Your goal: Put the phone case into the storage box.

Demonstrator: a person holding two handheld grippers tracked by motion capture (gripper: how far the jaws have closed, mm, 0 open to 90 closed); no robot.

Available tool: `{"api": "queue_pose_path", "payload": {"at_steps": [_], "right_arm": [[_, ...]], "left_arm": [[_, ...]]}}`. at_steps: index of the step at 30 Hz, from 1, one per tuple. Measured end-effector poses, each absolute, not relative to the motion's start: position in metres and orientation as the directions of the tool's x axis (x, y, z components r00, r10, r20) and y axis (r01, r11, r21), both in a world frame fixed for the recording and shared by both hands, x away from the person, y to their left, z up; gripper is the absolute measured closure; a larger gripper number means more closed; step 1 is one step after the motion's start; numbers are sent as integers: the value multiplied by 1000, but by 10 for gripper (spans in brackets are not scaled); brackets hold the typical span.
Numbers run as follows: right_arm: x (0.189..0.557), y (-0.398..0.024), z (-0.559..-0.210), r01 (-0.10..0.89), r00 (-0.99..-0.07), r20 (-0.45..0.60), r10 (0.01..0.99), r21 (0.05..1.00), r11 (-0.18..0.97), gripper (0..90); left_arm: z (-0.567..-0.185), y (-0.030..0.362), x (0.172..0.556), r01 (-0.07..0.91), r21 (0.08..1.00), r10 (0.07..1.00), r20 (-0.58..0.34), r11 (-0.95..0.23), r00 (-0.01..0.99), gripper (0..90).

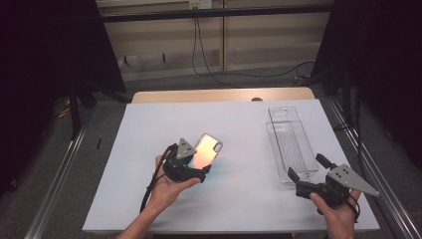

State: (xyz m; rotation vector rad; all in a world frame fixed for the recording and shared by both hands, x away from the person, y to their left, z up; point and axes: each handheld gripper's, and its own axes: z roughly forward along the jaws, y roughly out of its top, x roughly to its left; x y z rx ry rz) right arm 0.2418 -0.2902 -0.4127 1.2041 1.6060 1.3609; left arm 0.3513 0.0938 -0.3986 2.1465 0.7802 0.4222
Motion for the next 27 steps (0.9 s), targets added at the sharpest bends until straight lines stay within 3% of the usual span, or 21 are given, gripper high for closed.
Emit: {"api": "queue_pose_path", "payload": {"at_steps": [27], "right_arm": [[284, -226, -406, 281, -421, 79, 903, 959, 47, 16]], "left_arm": [[-399, 76, 338, 336, 784, 631, 89, -522, 771, 167]]}}
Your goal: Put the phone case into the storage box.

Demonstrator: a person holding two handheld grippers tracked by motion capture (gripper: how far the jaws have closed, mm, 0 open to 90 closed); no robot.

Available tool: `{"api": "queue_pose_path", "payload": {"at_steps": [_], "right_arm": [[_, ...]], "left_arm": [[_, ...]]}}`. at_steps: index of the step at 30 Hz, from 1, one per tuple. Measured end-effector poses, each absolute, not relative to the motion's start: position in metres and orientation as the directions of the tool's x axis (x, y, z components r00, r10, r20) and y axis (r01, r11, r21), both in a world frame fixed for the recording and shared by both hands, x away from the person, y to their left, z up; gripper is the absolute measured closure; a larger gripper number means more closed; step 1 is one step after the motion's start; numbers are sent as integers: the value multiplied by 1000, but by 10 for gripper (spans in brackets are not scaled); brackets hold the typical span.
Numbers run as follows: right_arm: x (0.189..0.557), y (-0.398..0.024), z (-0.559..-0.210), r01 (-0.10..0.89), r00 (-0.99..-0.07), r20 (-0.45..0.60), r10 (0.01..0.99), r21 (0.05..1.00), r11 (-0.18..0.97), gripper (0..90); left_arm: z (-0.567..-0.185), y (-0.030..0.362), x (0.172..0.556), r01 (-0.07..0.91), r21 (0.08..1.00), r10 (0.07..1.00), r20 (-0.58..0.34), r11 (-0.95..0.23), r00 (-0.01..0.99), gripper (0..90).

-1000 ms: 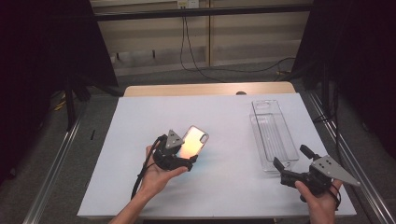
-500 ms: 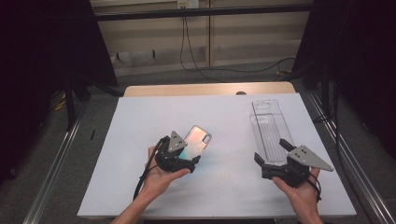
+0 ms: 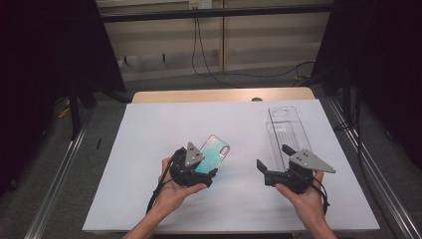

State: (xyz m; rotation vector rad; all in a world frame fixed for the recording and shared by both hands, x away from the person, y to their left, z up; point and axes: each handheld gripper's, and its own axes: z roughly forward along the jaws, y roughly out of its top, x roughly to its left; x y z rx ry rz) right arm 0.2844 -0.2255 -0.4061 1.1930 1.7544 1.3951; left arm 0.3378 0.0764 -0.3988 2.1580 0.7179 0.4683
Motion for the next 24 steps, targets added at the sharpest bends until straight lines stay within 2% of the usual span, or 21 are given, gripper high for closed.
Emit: {"api": "queue_pose_path", "payload": {"at_steps": [12, 24], "right_arm": [[298, -205, -407, 335, -427, 130, 895, 942, 23, 43], [307, -199, -407, 374, -443, 139, 886, 926, 41, 94]], "left_arm": [[-402, 66, 339, 325, 789, 622, 92, -522, 777, 167], [-407, 58, 340, 277, 798, 629, 157, -535, 761, 167]]}}
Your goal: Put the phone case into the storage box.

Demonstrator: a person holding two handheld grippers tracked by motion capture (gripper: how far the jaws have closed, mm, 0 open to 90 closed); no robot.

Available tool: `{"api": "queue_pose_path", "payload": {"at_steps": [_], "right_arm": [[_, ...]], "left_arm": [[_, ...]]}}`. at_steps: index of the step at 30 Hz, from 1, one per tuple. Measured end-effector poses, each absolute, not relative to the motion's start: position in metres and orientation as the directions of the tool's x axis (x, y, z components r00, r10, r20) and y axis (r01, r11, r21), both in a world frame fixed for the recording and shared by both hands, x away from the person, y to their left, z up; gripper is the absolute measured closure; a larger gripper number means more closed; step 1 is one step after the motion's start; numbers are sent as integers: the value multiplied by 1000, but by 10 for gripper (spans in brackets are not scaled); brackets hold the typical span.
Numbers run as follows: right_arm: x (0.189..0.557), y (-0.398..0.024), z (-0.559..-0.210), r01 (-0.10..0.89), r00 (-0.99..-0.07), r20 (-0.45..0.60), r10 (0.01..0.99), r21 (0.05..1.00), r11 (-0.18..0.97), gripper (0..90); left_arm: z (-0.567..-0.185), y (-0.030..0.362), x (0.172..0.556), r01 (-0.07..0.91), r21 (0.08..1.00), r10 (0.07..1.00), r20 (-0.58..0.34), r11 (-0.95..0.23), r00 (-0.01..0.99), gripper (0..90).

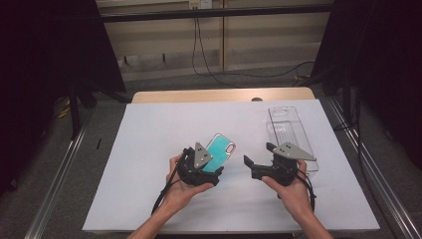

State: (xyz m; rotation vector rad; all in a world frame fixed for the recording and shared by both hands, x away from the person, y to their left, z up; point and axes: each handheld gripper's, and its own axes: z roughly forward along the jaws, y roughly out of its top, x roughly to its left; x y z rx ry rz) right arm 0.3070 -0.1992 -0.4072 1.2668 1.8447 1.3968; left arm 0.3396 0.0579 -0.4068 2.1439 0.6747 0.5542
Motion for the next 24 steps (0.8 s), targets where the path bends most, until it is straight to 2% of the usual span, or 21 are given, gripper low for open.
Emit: {"api": "queue_pose_path", "payload": {"at_steps": [6, 15, 24], "right_arm": [[310, -199, -404, 416, -451, 166, 877, 908, 42, 129], [319, -193, -401, 441, -430, 174, 886, 897, 38, 114], [323, -195, -399, 526, -426, 240, 872, 850, 23, 111]], "left_arm": [[-407, 54, 351, 256, 796, 618, 180, -549, 765, 167], [-415, 44, 347, 206, 793, 609, 245, -574, 755, 167], [-416, 45, 343, 186, 799, 617, 270, -572, 739, 167]]}}
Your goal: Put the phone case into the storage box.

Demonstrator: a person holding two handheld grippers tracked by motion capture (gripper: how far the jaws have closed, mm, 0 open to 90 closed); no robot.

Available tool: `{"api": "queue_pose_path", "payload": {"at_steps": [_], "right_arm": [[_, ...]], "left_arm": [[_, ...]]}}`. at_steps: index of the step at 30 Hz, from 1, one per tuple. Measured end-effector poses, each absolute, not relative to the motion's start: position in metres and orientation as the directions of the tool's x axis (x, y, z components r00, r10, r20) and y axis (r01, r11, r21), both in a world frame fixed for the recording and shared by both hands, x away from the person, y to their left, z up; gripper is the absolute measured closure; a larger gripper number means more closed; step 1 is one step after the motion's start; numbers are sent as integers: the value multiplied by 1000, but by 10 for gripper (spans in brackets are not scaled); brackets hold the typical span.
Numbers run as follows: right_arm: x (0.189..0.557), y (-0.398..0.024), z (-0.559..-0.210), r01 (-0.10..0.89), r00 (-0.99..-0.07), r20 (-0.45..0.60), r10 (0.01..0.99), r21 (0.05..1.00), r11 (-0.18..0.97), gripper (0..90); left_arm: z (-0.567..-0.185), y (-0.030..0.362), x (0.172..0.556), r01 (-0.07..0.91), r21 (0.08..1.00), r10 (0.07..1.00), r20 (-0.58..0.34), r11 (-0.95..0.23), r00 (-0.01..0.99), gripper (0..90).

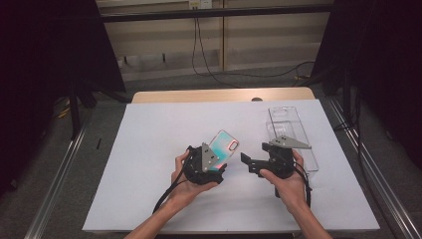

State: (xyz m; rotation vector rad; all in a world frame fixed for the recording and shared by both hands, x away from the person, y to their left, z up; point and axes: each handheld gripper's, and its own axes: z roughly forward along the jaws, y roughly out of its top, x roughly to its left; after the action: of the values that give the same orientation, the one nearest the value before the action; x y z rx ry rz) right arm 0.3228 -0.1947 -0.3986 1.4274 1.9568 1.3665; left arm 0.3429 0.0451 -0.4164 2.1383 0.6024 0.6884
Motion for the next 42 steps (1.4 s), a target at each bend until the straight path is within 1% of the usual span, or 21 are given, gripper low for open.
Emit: {"api": "queue_pose_path", "payload": {"at_steps": [2, 3, 6, 11, 16, 18, 21, 24, 31, 35, 39, 42], "right_arm": [[324, -195, -399, 541, -427, 245, 870, 841, 29, 124], [325, -195, -399, 537, -424, 243, 872, 843, 27, 147], [327, -193, -396, 543, -413, 247, 877, 840, 19, 159], [333, -188, -391, 573, -421, 270, 866, 819, 23, 258], [338, -180, -388, 610, -399, 276, 874, 792, 29, 350], [340, -177, -388, 618, -394, 266, 880, 785, 40, 357], [343, -174, -388, 642, -381, 279, 881, 766, 35, 366], [346, -174, -388, 663, -372, 305, 877, 748, 21, 402], [355, -170, -386, 716, -338, 376, 863, 698, -24, 535], [358, -167, -389, 736, -334, 404, 852, 676, -31, 577], [361, -165, -393, 752, -327, 419, 847, 658, -34, 665], [360, -165, -393, 741, -324, 432, 842, 669, -58, 682]], "left_arm": [[-416, 44, 343, 178, 797, 614, 279, -577, 738, 168], [-416, 44, 343, 175, 800, 616, 281, -574, 736, 167], [-417, 43, 342, 164, 799, 615, 295, -579, 731, 167], [-418, 39, 340, 149, 808, 628, 313, -571, 712, 168], [-421, 34, 340, 144, 809, 636, 323, -570, 701, 168], [-422, 34, 339, 140, 807, 634, 329, -573, 700, 168], [-422, 33, 337, 131, 805, 631, 339, -578, 698, 168], [-422, 33, 336, 127, 804, 629, 344, -581, 698, 168], [-422, 33, 336, 131, 799, 629, 349, -587, 695, 168], [-423, 33, 336, 127, 799, 628, 352, -588, 694, 168], [-422, 33, 335, 121, 797, 624, 357, -591, 695, 168], [-422, 34, 336, 128, 803, 631, 348, -582, 693, 168]]}}
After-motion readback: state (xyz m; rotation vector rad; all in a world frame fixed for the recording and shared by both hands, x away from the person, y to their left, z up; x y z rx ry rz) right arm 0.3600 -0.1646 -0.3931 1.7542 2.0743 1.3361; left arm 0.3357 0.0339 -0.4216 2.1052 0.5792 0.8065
